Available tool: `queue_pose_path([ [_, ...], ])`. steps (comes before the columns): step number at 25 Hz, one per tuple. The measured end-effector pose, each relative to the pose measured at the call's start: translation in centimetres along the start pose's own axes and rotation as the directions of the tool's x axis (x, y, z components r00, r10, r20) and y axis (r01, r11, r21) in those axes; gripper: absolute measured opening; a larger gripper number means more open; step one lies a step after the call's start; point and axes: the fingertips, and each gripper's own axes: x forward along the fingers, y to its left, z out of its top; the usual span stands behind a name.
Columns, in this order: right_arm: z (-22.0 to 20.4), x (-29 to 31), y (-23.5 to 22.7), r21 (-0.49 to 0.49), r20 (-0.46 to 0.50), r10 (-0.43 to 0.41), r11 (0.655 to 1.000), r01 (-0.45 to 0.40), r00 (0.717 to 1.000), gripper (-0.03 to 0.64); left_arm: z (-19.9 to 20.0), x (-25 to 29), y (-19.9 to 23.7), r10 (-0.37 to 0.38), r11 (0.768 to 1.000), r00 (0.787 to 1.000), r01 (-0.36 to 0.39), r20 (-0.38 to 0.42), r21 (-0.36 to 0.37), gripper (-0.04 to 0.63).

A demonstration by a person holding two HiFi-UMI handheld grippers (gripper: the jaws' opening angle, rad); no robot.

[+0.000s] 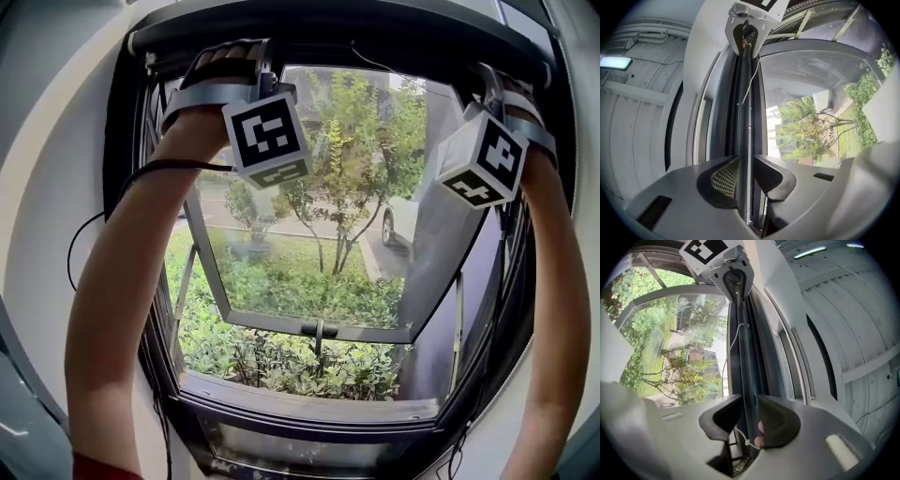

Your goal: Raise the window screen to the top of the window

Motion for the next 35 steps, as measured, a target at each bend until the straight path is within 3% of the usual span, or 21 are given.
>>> queue_pose_path([
  [3,0.3,-0.9,1.0,0.008,0.027,0.005,1.000,-0.005,1.000,0.129,-0.5,-0.7,-1.4,-0.027,0.999,0.999,0.028,-0.017,0.026,0.091],
  [10,0.8,-3.2,3.7,0.026,0.077,0.023,0.999,-0.025,0.997,0.140,0.2,-3.2,-3.4,-0.043,0.999,0.998,0.043,0.039,-0.004,0.109],
  [13,1.0,-4.1,5.2,0.038,0.085,0.048,0.998,-0.052,0.995,0.141,0.7,-4.8,-5.2,-0.092,0.995,0.994,0.094,0.065,-0.026,0.109],
  [18,1.1,-5.7,7.9,0.053,0.106,0.076,0.995,-0.082,0.992,0.143,0.8,-7.2,-8.2,-0.146,0.989,0.986,0.146,0.078,0.009,0.109],
  [24,0.4,-8.1,11.8,0.092,0.114,0.121,0.987,-0.132,0.986,0.143,0.5,-9.6,-11.5,-0.187,0.982,0.978,0.190,0.087,-0.021,0.109],
  [35,-1.0,-13.4,21.0,0.188,0.091,0.258,0.944,-0.271,0.962,0.144,-0.8,-15.5,-21.2,-0.325,0.939,0.941,0.333,0.094,-0.085,0.109],
])
